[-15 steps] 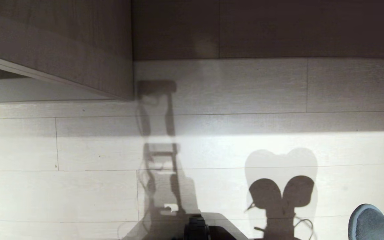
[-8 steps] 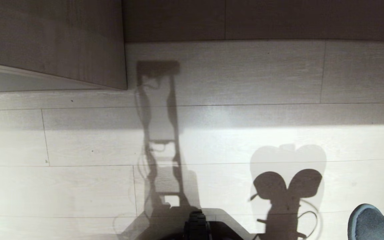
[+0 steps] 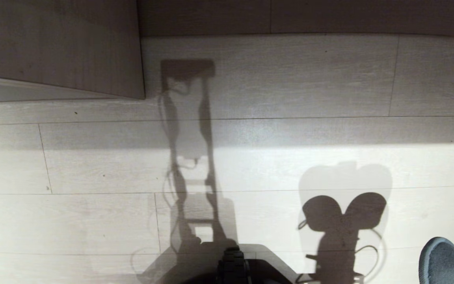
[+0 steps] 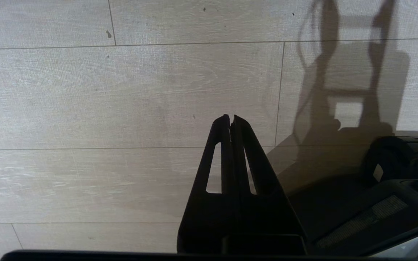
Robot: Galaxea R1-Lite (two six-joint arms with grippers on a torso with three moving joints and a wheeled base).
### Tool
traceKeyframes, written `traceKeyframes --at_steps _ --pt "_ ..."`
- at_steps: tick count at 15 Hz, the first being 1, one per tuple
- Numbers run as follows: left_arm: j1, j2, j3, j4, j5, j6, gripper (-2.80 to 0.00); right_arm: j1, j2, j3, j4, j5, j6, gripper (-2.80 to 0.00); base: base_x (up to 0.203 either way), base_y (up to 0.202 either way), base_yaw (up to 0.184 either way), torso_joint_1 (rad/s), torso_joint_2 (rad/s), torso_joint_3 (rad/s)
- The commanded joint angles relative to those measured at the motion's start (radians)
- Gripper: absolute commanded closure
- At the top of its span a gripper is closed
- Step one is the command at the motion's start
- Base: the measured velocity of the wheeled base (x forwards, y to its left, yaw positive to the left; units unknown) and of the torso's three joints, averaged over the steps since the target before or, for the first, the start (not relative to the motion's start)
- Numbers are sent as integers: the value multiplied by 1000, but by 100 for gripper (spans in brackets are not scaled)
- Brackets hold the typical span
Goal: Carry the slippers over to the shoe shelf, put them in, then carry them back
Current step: Place the slippers on the floor
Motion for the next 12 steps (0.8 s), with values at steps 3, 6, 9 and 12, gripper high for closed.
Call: traceKeyframes --at_steps 3,6,9,12 --pt "1 0 0 0 1 1 0 4 266 -133 -13 8 -5 0 0 0 0 0 0 0" --pt "1 0 0 1 1 1 0 6 585 -256 -77 25 -17 0 0 0 0 0 0 0" --pt "1 0 0 0 1 1 0 6 901 -343 -332 53 -31 0 0 0 0 0 0 0" --pt "0 0 0 1 1 1 0 5 1184 -409 -657 65 -75 0 0 0 0 0 0 0"
